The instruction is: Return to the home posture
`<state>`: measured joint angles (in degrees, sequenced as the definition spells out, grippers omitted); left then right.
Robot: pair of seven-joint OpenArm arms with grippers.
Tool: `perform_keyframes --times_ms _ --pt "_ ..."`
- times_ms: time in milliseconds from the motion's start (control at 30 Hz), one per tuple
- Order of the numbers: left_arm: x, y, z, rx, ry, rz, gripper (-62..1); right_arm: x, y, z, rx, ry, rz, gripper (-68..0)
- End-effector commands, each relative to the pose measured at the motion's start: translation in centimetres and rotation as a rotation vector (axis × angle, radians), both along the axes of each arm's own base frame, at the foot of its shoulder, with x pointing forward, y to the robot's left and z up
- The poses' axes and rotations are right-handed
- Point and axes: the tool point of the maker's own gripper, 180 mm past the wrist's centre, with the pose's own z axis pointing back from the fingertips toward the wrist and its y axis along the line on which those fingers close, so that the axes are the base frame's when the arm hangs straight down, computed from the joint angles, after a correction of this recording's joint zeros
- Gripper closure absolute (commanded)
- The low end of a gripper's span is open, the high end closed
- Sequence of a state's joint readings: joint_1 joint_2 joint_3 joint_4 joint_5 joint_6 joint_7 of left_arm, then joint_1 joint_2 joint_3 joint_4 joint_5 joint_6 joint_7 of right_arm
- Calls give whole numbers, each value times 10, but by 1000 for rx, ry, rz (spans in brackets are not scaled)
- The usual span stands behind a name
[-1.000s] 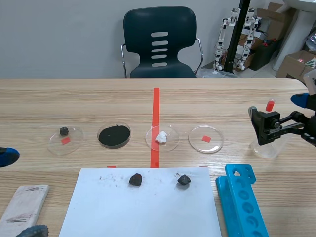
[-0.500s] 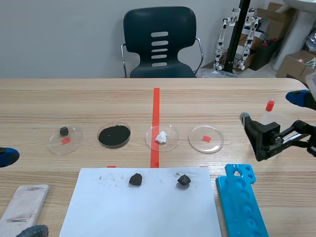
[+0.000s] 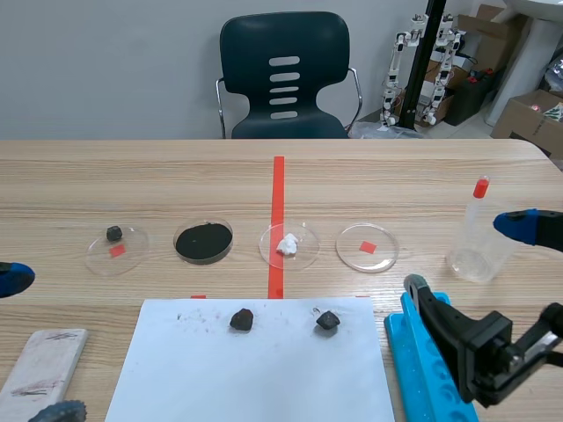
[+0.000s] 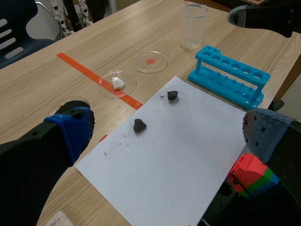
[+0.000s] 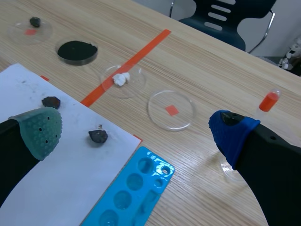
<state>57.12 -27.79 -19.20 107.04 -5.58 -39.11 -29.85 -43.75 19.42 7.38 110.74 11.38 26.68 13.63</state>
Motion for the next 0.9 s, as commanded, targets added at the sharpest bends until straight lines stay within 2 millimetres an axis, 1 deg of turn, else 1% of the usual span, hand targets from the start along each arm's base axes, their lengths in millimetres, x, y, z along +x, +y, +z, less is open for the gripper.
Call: perform_keyframes --times_ms 0,300,500,867 --pt "2 -2 8 -27 -21 3 -623 -2 3 9 13 -27 12 -679" --pt "2 -2 8 -27 -21 3 -623 -32 24 21 -8 -33 100 -679" --pt "2 -2 8 -27 -21 3 -623 -49 41 27 -3 -45 201 -679" --pt "2 -2 8 -27 -21 3 -623 -51 43 31 3 -52 207 -679"
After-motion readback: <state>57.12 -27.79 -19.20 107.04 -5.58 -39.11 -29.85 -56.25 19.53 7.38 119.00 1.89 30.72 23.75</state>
